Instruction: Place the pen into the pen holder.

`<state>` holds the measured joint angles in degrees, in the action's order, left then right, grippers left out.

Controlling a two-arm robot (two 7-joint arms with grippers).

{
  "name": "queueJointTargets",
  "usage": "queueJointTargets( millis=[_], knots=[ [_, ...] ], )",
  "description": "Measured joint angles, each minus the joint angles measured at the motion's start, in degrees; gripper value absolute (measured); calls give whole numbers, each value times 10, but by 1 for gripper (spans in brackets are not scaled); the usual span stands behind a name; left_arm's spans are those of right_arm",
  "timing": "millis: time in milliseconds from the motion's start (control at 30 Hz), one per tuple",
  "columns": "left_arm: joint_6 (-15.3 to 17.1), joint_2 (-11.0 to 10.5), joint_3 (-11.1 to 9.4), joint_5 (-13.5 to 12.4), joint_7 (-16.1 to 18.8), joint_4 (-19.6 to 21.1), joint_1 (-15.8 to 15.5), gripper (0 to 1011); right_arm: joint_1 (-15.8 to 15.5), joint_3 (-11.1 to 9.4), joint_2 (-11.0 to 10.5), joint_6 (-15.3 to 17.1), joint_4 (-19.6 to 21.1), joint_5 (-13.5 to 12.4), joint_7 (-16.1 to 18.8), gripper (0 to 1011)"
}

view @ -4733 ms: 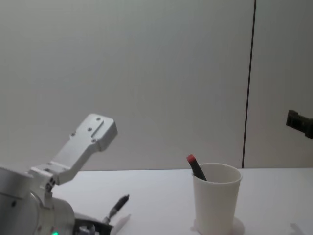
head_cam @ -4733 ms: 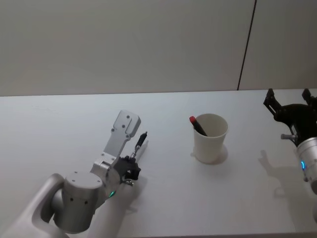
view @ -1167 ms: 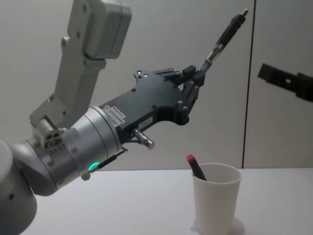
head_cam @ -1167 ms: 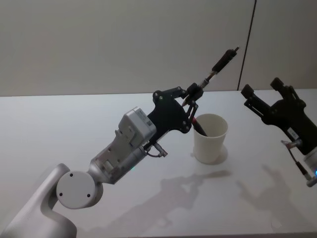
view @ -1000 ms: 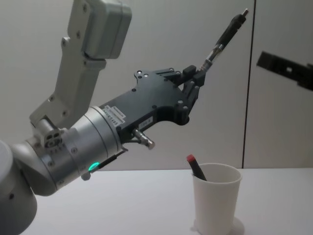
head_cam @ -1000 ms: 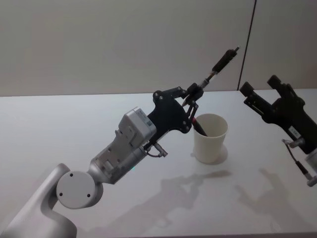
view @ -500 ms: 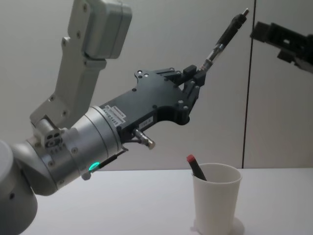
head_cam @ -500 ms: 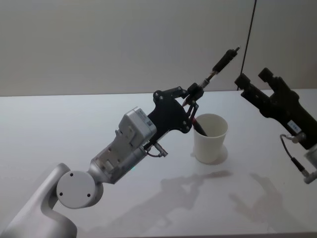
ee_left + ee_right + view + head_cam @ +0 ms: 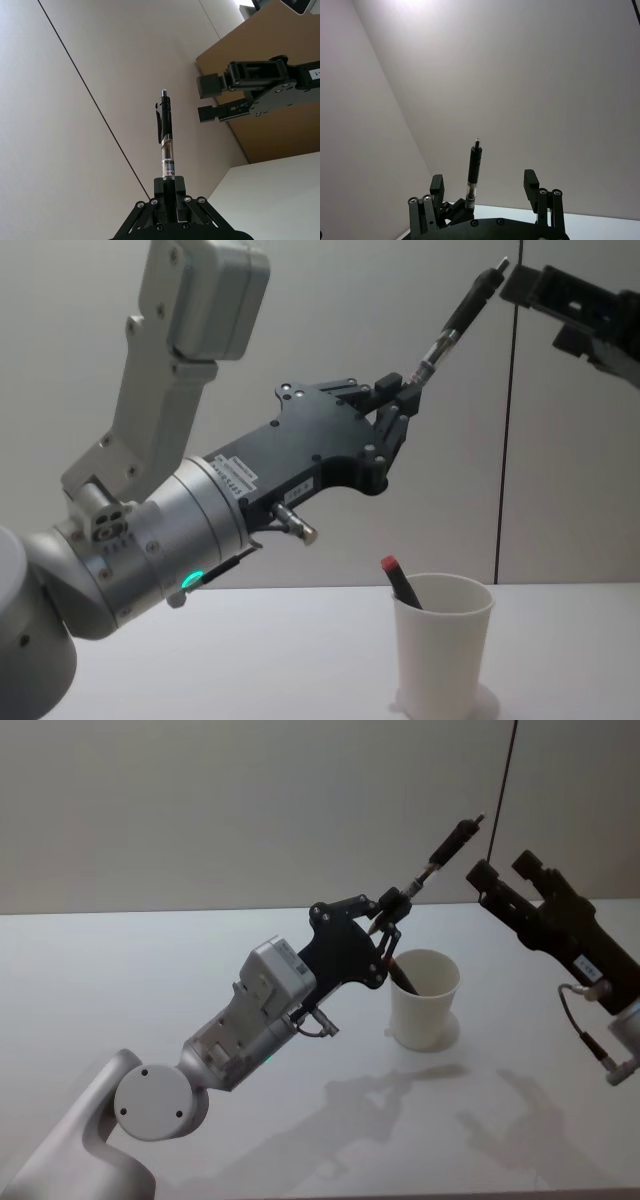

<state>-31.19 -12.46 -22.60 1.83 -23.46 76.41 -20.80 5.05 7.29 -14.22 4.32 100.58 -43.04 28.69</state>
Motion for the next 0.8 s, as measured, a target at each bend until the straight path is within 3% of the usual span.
queueJointTargets(
  millis=[400,800],
  knots=[
    [0,0,0,0,0,0,0,126,15,13,13,4,-13,17,-22,1002],
    [0,0,0,0,0,0,0,126,24,22,19,5,-18,18,-25,1002]
  ],
)
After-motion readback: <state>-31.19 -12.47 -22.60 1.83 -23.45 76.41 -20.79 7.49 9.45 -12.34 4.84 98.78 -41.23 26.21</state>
